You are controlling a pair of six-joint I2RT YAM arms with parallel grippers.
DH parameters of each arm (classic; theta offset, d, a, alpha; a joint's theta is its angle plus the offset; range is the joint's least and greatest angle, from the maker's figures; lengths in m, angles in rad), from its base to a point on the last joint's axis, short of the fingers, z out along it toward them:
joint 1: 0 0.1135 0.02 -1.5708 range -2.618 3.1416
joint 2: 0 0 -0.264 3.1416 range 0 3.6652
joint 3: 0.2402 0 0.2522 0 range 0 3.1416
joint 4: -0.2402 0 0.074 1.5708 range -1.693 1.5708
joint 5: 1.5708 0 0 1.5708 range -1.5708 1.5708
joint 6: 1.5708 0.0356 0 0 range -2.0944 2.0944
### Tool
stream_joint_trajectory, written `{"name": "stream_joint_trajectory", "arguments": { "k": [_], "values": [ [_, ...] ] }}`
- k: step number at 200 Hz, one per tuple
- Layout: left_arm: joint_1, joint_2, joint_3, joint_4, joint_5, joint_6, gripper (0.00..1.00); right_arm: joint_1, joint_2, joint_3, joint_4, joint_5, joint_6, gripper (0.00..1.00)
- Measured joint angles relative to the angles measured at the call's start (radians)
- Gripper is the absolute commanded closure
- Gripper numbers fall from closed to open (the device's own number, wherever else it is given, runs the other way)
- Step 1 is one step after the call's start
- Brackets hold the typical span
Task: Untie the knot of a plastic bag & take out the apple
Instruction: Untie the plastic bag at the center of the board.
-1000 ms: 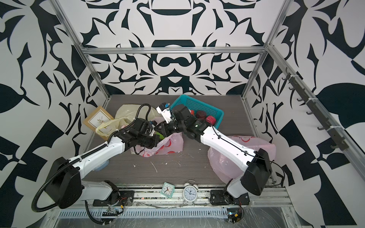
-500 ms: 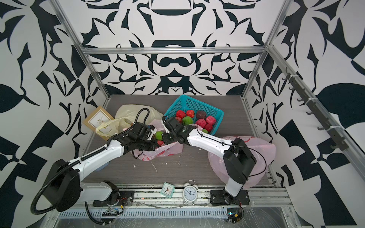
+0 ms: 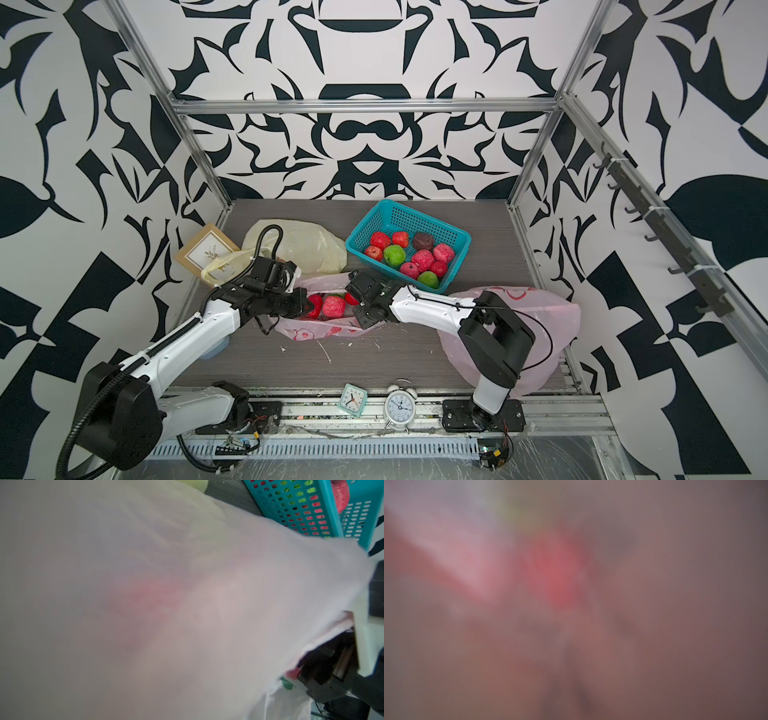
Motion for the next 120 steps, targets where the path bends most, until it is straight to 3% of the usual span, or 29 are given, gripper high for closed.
{"name": "stream_joint_trajectory", "arguments": {
  "k": [47, 84, 93, 120],
  "values": [
    [0.117, -0.01, -0.091, 0.014, -0.006, 0.003, 1.0, 0.0, -0.02, -0.141, 0.084, 0.141, -0.025, 0.85],
    [0.142, 0.061, -0.097, 0.069, -0.002, 0.003, 1.0, -0.001, -0.087, -0.179, 0.176, 0.134, -0.06, 0.82],
    [0.143, 0.087, -0.097, 0.083, -0.001, 0.003, 1.0, -0.002, -0.097, -0.179, 0.195, 0.119, -0.064, 0.78],
    [0.145, 0.11, -0.097, 0.095, -0.003, 0.006, 1.0, -0.002, -0.127, -0.177, 0.227, 0.043, -0.075, 0.54]
  ]
}}
